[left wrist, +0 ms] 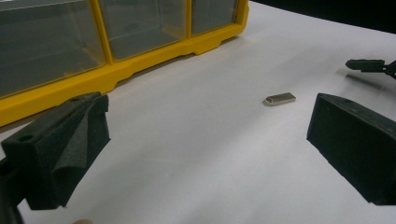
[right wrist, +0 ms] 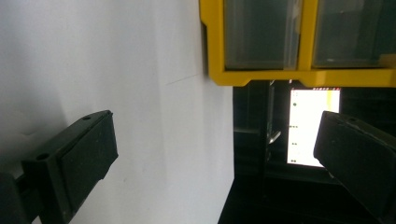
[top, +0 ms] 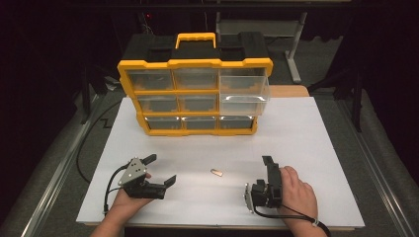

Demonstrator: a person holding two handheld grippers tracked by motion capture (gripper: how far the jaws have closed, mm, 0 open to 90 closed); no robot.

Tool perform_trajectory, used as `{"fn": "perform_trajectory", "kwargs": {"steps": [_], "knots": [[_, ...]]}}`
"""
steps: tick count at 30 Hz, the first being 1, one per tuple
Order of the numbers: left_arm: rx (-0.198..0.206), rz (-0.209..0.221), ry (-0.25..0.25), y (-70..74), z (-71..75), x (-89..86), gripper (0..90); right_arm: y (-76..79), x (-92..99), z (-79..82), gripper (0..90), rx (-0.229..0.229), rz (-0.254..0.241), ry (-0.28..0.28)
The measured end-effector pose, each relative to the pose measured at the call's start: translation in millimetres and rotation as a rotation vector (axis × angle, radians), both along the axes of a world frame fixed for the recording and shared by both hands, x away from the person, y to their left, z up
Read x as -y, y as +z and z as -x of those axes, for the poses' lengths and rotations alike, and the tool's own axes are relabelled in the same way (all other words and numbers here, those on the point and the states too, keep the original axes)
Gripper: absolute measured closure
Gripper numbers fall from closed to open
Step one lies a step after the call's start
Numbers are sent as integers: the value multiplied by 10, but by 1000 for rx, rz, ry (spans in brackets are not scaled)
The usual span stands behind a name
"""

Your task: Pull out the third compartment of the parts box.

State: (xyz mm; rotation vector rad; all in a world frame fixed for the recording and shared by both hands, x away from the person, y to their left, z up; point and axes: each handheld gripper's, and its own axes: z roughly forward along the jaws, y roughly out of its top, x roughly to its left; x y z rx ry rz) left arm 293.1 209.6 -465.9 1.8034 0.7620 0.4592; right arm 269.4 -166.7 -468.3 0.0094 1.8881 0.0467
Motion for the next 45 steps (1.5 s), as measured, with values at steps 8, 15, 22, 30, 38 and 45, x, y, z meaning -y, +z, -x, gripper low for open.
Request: {"fn": "perform_trajectory", "kwargs": {"steps": [8,15,22,30,38,45], "knots": [[-3,9,7,3,-13,1,2,35,60,-20,0,-41,-128,-40],[-16,19,22,7,-23,-11,2,80,168,-51,0,-87,-335,-95],[-27,34,33,18,-26,-33,2,99,302,-87,0,-196,-618,-179],[-33,42,39,28,-31,-55,2,70,421,-54,0,-333,-913,-238],[-59,49,52,15,-73,-64,2,54,515,-32,0,-425,-1157,-240],[-91,60,65,12,-113,-85,2,50,561,-94,0,-480,-1324,-228]]}}
